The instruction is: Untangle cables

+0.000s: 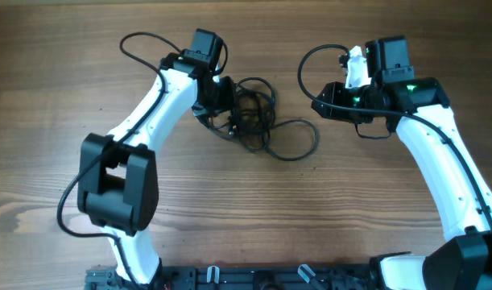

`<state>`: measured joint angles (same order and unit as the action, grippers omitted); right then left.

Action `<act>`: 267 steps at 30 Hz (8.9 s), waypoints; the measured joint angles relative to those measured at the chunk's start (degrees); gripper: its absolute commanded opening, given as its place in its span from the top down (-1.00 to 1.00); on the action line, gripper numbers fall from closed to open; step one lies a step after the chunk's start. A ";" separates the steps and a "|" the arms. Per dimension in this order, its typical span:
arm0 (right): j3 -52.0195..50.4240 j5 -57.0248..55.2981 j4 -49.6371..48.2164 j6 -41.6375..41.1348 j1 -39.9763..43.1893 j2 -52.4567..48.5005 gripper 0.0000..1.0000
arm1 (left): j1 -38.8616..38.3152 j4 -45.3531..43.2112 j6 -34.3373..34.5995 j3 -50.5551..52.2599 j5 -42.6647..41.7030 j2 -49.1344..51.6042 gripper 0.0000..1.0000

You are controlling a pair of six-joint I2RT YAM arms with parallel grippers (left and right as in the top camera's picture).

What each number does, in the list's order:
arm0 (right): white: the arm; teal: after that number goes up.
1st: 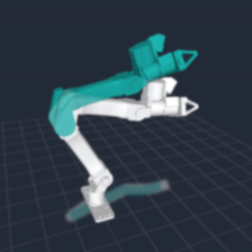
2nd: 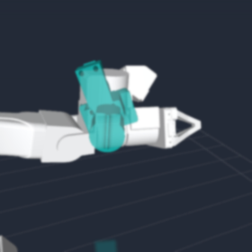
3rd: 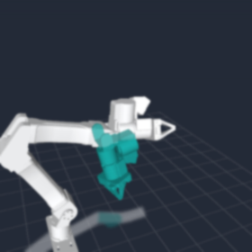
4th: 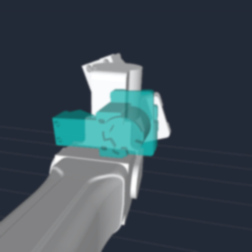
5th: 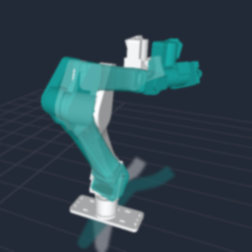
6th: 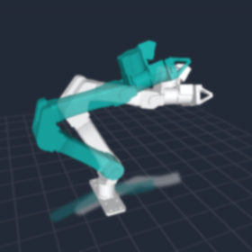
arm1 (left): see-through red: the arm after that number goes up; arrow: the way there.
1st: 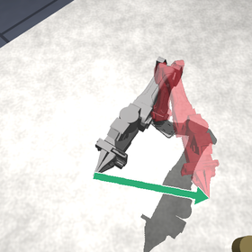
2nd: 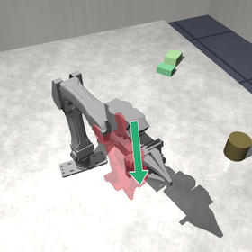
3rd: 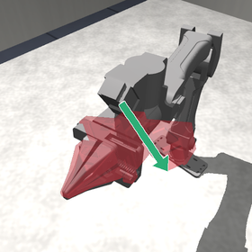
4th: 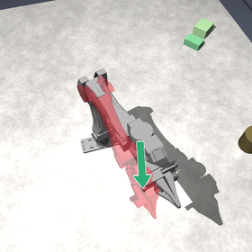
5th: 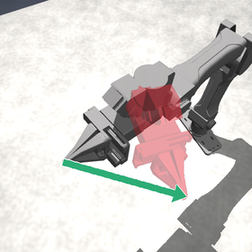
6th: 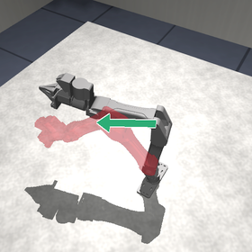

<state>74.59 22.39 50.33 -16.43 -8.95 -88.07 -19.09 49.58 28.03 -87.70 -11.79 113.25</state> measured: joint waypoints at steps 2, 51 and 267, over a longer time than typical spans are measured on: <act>0.00 0.00 -0.02 0.00 0.00 0.00 0.14 | -0.96 0.52 -1.22 0.00 0.02 0.13 -0.23; 1.11 7.65 -5.75 18.97 0.00 -0.11 -0.12 | -1.01 1.40 -40.76 -0.31 -23.12 -2.54 0.92; 0.90 32.79 -2.97 25.66 10.93 -2.47 0.16 | 1.38 -15.37 -14.49 -0.20 -50.14 -3.06 0.92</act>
<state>75.48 55.18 47.35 9.23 1.98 -90.54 -17.72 34.22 13.54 -87.90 -61.93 110.19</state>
